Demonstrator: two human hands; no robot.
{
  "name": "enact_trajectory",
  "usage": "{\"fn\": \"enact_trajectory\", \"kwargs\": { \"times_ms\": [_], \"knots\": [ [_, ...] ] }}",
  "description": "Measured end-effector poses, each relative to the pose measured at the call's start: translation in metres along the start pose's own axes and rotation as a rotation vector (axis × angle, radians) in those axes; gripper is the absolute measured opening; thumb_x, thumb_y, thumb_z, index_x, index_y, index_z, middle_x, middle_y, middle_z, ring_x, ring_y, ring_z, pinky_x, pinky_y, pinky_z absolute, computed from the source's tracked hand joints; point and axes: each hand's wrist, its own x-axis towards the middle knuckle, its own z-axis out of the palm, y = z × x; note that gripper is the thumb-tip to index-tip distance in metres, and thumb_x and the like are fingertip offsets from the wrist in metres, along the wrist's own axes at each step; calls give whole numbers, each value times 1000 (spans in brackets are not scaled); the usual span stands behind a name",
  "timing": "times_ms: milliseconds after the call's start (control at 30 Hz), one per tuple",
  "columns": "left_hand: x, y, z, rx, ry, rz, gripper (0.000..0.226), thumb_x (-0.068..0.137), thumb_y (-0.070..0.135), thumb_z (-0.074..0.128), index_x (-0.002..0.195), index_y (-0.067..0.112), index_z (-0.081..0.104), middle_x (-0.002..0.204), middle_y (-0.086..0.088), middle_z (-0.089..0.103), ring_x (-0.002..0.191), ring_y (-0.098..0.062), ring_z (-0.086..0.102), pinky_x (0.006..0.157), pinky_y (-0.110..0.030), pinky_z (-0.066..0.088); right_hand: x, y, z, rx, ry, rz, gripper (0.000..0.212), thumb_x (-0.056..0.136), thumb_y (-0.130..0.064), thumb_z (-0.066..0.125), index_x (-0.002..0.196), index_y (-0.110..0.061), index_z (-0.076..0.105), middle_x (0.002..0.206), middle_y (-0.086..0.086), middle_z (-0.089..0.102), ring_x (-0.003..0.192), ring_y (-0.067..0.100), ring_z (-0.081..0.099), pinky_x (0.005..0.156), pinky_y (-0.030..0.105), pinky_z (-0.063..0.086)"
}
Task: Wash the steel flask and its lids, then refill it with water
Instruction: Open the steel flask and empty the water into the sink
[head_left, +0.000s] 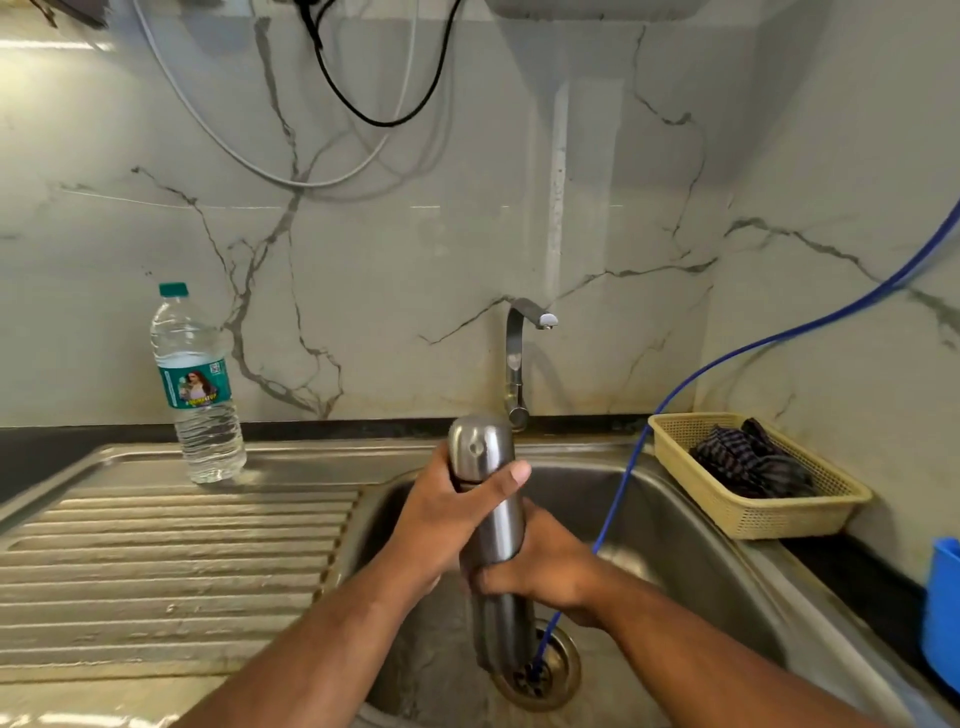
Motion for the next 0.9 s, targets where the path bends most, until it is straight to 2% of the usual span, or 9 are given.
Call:
{"fn": "enact_trajectory", "kwargs": {
  "times_ms": [100, 200, 300, 467, 567, 633, 767, 833, 900],
  "knots": [
    [6, 7, -20, -120, -108, 18, 72, 74, 40, 90, 135, 30, 53, 123, 3, 72, 110, -14, 70, 86, -27, 58, -3, 4, -1, -56, -115, 58, 67, 61, -29, 97, 119, -33, 63, 106, -5, 72, 103, 15, 70, 93, 41, 60],
    [9, 5, -38, -187, -280, -36, 88, 69, 26, 90, 144, 31, 47, 137, 1, 66, 121, -29, 67, 102, -42, 54, -8, 2, 1, -66, -197, 74, 60, 63, -27, 97, 114, -28, 67, 102, -5, 73, 103, 18, 71, 96, 45, 59],
    [6, 2, -41, -185, -369, -36, 71, 79, 18, 82, 142, 22, 50, 129, -11, 70, 115, -35, 69, 100, -43, 54, -12, -3, 7, -58, -235, 82, 56, 65, -27, 97, 113, -20, 69, 101, -1, 75, 107, 25, 72, 98, 48, 57],
    [3, 10, -28, -114, -199, 68, 47, 83, 19, 80, 127, 17, 64, 100, -18, 76, 96, -31, 74, 86, -37, 58, -13, -12, 14, -30, -134, 105, 54, 63, -26, 95, 110, -18, 69, 96, 1, 73, 101, 26, 72, 92, 46, 61],
    [4, 15, -23, -94, -131, 130, 39, 87, 11, 79, 124, 16, 65, 97, -16, 75, 90, -26, 75, 80, -33, 59, -14, -18, 13, -26, -65, 100, 47, 66, -22, 94, 104, -20, 67, 90, -3, 69, 88, 14, 70, 79, 31, 61],
    [5, 16, -21, -99, -88, 158, 39, 84, 14, 81, 121, 18, 67, 96, -14, 75, 89, -27, 75, 80, -35, 60, -15, -23, 15, -34, -49, 100, 43, 69, -21, 93, 101, -23, 65, 87, -6, 67, 84, 10, 68, 71, 24, 56],
    [6, 16, -20, -100, -10, 160, 49, 68, 39, 83, 114, 30, 70, 102, -10, 74, 93, -30, 73, 81, -38, 62, -14, -28, 19, -45, -27, 122, 53, 66, -27, 93, 109, -26, 64, 96, -3, 69, 93, 15, 69, 76, 28, 57],
    [6, 17, -19, -81, 26, 167, 44, 71, 38, 84, 113, 32, 70, 105, -6, 73, 93, -26, 72, 76, -32, 62, -14, -28, 19, -55, 0, 131, 55, 64, -29, 93, 110, -26, 63, 99, -2, 70, 95, 16, 70, 78, 29, 59],
    [6, 19, -16, -71, 71, 169, 37, 80, 26, 84, 113, 32, 69, 103, -3, 73, 91, -21, 72, 71, -25, 59, -14, -29, 20, -56, 34, 138, 57, 60, -32, 94, 108, -26, 63, 99, -1, 71, 94, 17, 70, 82, 32, 61]
  ]
}}
